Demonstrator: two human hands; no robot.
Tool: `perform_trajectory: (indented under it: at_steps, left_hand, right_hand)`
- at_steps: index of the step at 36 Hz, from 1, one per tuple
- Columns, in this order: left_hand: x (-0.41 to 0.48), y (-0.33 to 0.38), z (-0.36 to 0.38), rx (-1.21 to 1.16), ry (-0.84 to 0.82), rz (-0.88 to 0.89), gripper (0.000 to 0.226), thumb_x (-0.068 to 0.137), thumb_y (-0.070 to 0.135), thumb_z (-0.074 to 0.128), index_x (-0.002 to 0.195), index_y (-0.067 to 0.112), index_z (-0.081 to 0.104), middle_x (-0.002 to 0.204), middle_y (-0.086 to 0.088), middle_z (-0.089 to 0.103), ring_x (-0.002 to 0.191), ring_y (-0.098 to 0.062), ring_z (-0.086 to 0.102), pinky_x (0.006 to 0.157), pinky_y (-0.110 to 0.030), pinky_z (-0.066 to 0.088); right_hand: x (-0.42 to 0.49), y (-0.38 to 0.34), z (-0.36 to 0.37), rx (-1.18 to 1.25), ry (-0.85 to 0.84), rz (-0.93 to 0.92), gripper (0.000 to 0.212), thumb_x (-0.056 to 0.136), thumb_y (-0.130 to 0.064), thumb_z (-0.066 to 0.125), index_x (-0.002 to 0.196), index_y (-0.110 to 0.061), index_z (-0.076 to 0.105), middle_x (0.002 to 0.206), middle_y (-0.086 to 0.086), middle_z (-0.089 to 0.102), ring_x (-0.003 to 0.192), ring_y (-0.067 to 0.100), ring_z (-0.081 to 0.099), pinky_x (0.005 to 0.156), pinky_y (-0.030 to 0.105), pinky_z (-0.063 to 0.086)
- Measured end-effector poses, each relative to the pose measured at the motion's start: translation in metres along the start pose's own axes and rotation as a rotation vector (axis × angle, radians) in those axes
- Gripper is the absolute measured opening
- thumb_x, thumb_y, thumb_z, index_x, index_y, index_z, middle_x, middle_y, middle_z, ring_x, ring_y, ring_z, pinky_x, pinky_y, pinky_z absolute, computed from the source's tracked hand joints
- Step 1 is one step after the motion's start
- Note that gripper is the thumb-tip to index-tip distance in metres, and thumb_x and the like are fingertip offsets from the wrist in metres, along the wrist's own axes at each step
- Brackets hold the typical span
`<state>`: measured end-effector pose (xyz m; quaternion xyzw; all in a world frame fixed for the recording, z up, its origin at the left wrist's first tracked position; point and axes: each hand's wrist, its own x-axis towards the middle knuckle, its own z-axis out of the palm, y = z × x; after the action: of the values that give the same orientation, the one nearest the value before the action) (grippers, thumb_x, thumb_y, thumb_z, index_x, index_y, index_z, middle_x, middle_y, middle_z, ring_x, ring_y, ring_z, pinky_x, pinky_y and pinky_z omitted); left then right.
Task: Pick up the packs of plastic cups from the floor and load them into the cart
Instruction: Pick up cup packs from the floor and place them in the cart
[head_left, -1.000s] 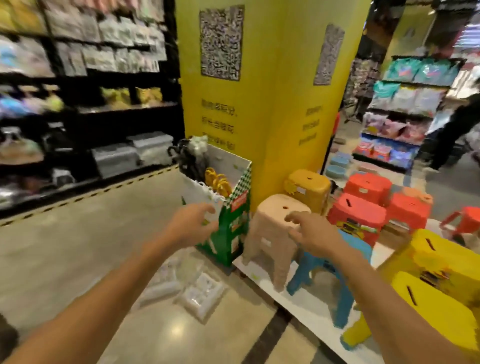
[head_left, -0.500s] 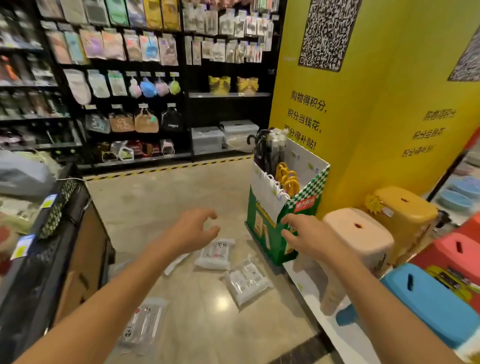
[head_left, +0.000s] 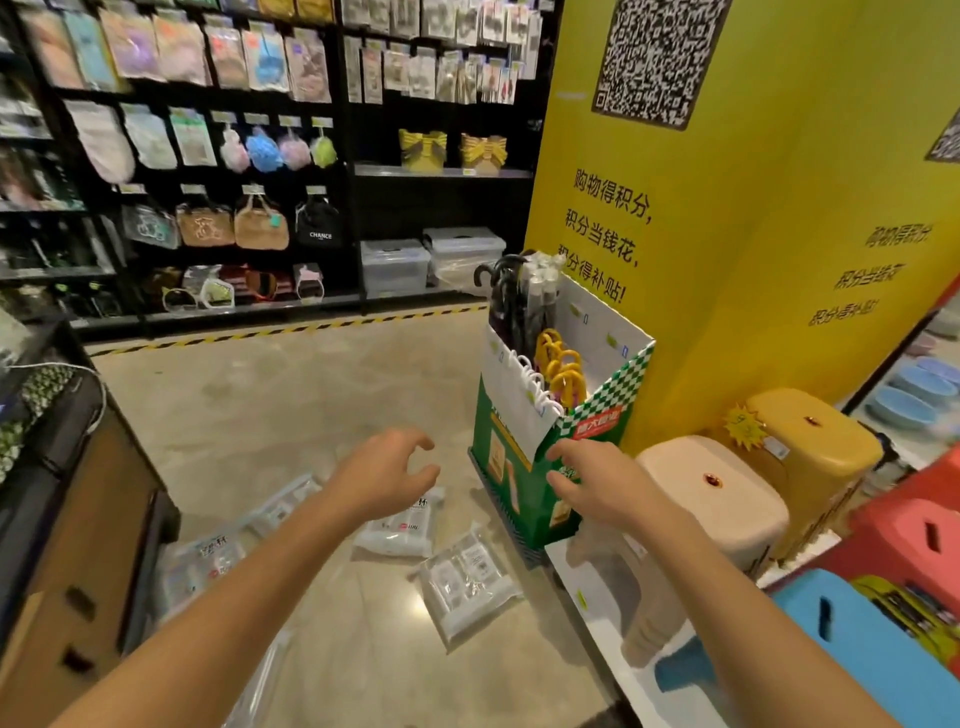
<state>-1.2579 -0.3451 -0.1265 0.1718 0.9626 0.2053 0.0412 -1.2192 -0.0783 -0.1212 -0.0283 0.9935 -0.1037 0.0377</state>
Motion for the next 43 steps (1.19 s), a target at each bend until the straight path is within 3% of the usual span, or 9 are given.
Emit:
perform_trajectory:
  at_steps: [5, 11, 21, 29, 37, 43]
  left_hand:
    - [0.08, -0.021, 0.014, -0.025, -0.011, 0.015, 0.046, 0.093, 0.041, 0.054, 0.136, 0.023, 0.05, 0.138, 0.002, 0.052, 0.128, -0.017, 0.046, 0.103, -0.037, 0.041]
    - [0.159, -0.043, 0.026, -0.083, -0.031, 0.007, 0.046, 0.094, 0.037, 0.053, 0.137, 0.021, 0.049, 0.14, -0.001, 0.05, 0.128, -0.017, 0.046, 0.103, -0.032, 0.036]
    - [0.23, -0.093, 0.058, -0.144, -0.101, -0.134, 0.047, 0.092, 0.039, 0.056, 0.135, 0.021, 0.052, 0.135, 0.0, 0.055, 0.123, -0.017, 0.05, 0.1, -0.037, 0.042]
    - [0.282, -0.121, 0.104, -0.148, -0.116, -0.266, 0.046, 0.093, 0.039, 0.052, 0.136, 0.022, 0.05, 0.135, -0.003, 0.055, 0.122, -0.023, 0.052, 0.096, -0.036, 0.043]
    - [0.327, -0.15, 0.212, -0.245, -0.092, -0.506, 0.05, 0.093, 0.036, 0.052, 0.141, 0.025, 0.044, 0.138, -0.003, 0.05, 0.125, -0.024, 0.05, 0.098, -0.039, 0.045]
    - [0.347, -0.193, 0.345, -0.376, -0.096, -0.636, 0.058, 0.094, 0.032, 0.054, 0.148, 0.026, 0.034, 0.141, -0.006, 0.046, 0.128, -0.022, 0.046, 0.097, -0.03, 0.038]
  right_hand:
    - [0.075, 0.015, 0.006, -0.013, -0.009, 0.005, 0.033, 0.095, -0.042, 0.051, 0.125, -0.029, 0.058, 0.117, -0.006, 0.065, 0.098, 0.015, 0.063, 0.078, 0.037, 0.059]
    - [0.158, 0.031, 0.016, -0.039, -0.063, 0.016, 0.04, 0.094, -0.045, 0.046, 0.128, -0.026, 0.056, 0.119, 0.0, 0.064, 0.101, 0.02, 0.064, 0.08, 0.043, 0.058]
    - [0.255, 0.05, 0.051, -0.005, -0.175, -0.02, 0.036, 0.094, -0.043, 0.047, 0.124, -0.024, 0.056, 0.114, 0.004, 0.067, 0.1, 0.026, 0.064, 0.08, 0.048, 0.056]
    - [0.343, 0.076, 0.097, 0.037, -0.272, -0.14, 0.037, 0.095, -0.039, 0.049, 0.127, -0.023, 0.058, 0.119, 0.005, 0.066, 0.103, 0.026, 0.062, 0.081, 0.041, 0.054]
    - [0.433, 0.118, 0.207, 0.145, -0.397, -0.221, 0.046, 0.094, -0.038, 0.052, 0.136, -0.021, 0.052, 0.127, 0.009, 0.06, 0.113, 0.029, 0.059, 0.09, 0.042, 0.05]
    - [0.477, 0.158, 0.349, 0.24, -0.474, -0.187, 0.047, 0.094, -0.035, 0.054, 0.138, -0.019, 0.05, 0.129, 0.01, 0.058, 0.118, 0.027, 0.055, 0.093, 0.04, 0.047]
